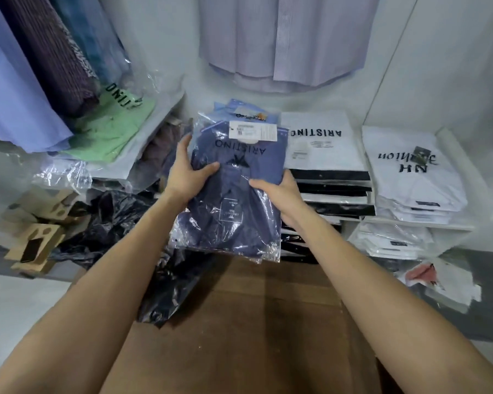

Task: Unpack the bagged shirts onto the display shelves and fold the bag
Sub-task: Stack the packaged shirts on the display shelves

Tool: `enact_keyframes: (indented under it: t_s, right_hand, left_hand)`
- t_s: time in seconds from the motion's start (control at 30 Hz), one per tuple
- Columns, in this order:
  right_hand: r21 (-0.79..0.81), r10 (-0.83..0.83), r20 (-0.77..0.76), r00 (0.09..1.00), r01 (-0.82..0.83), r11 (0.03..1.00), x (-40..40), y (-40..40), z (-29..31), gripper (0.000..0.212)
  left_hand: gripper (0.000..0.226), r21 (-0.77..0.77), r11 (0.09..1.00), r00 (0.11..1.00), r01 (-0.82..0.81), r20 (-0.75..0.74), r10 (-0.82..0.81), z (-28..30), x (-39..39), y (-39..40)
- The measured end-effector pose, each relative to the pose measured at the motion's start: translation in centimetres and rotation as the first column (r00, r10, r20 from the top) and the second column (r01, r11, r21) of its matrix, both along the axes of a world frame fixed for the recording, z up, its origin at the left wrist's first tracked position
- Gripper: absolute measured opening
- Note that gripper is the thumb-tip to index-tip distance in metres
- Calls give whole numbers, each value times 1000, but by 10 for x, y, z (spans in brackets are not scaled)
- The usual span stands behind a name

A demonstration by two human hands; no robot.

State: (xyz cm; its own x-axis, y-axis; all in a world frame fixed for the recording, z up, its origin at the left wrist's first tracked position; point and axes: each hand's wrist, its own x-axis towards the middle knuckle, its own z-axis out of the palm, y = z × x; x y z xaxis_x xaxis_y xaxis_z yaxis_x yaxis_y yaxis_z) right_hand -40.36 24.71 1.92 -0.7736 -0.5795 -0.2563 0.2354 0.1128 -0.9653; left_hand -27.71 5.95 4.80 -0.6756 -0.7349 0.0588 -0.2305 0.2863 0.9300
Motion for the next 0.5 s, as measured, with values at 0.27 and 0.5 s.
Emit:
enact_keyframes:
  t_s: [0.27, 0.5]
  right_hand:
    - [-65, -144, -67, 987, 140, 988, -74, -94, 28, 96]
    - [-6, -237, -189, 953, 240, 971, -124, -156, 23, 114]
  left_hand:
    - [51, -119, 990, 997, 77, -16, -80, 34, -72, -92]
    - [37, -143, 976, 982, 163, 117, -147, 29, -137, -148]
